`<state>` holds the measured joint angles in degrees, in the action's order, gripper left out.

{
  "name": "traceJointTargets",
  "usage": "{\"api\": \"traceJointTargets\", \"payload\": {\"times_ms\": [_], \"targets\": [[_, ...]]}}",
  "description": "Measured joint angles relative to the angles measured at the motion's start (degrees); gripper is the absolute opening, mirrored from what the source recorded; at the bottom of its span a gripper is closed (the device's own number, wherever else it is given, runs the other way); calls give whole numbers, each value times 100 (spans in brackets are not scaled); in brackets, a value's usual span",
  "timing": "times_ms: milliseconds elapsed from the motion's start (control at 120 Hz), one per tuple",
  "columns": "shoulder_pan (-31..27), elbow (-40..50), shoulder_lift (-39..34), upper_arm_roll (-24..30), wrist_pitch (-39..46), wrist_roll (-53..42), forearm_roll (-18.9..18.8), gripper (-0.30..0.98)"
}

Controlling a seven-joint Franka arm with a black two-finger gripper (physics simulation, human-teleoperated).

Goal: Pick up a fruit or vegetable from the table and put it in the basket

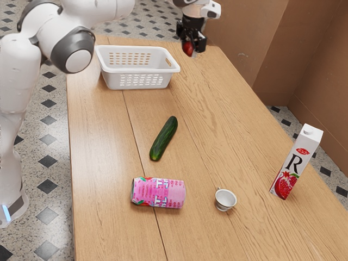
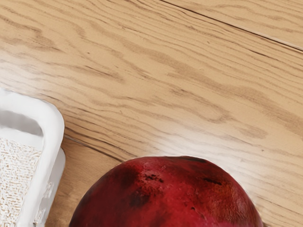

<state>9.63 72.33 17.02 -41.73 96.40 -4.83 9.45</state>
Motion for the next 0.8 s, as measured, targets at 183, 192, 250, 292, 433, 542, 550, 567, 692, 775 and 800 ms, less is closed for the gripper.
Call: {"api": "traceJointTargets", "payload": {"times_ms": [183, 192, 250, 292, 433, 542, 550, 567, 692, 775, 800], "targets": [[-822, -2, 20, -33, -197, -74, 46, 29], [-858, -1, 22, -33, -203, -77, 46, 29], [-1081, 0, 35, -33, -239, -97, 54, 29], [-1205, 1, 39, -34, -260, -112, 58, 29], [-1616, 8, 66, -24, -304, -161, 102, 29], [-1760, 9, 156, -14, -318, -199, 170, 29], [-1775, 9, 164, -8, -318, -202, 177, 29], [-1801, 9, 176, 1, -319, -207, 191, 28], [-1867, 10, 208, 23, -327, -244, 269, 42], [-1876, 11, 209, 11, -335, -265, 375, 54], [-1874, 11, 209, 13, -337, -271, 399, 56]]}}
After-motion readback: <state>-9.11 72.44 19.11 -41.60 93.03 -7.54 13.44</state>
